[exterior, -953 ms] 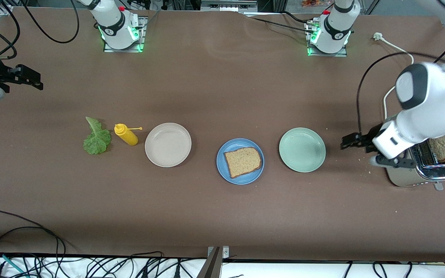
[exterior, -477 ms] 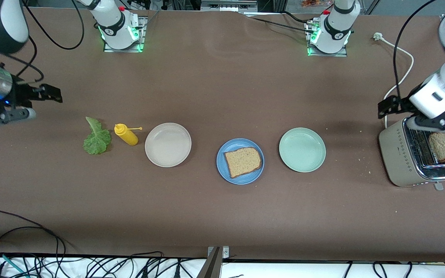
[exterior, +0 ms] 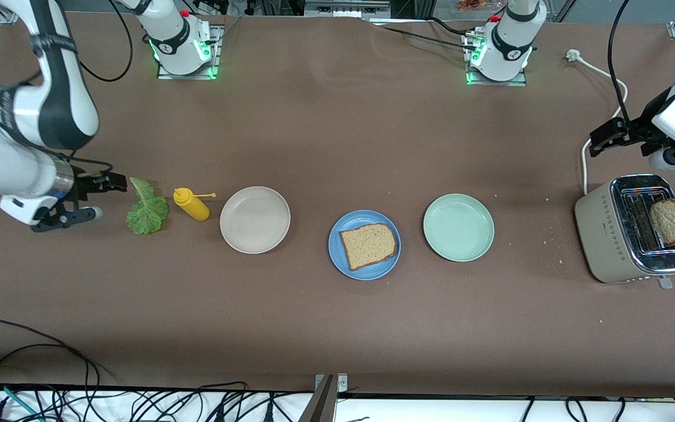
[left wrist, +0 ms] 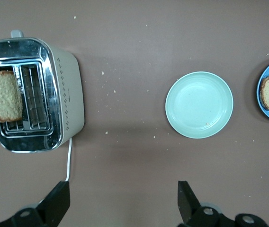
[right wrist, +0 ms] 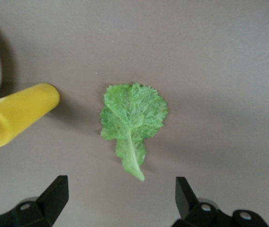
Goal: Make sandwich in blue plate with both arms
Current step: 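Grasp the green lettuce leaf with the right gripper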
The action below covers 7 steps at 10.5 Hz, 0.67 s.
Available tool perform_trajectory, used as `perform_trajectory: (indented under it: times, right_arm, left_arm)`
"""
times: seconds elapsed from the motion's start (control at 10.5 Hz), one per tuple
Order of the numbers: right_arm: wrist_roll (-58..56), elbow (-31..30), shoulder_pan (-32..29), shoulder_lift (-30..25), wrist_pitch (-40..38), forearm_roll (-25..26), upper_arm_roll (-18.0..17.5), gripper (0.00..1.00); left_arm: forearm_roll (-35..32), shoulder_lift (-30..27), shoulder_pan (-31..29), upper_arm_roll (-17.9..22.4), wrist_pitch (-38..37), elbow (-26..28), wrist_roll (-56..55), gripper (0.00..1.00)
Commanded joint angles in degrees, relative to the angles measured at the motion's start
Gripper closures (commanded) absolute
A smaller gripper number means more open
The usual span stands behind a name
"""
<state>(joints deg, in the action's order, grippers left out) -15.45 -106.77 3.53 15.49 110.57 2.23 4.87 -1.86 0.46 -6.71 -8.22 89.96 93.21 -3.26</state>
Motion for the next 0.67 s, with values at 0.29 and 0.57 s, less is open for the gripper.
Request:
perform_trajectory:
  times: [0.29, 0.57]
  right_arm:
    - [-1.69, -18.81, -1.34, 4.89, 26.43, 0.85, 0.67, 0.05]
    - [-1.69, -19.26, -1.69, 6.48, 25.84, 0.76, 0.67, 0.73]
  left_arm:
    - [-2.09, 1.03, -0.67, 0.40, -3.56, -6.45, -1.13, 0.00]
    - [-2.00, 0.94, -1.19, 1.54, -3.56, -9.08, -0.87, 0.00]
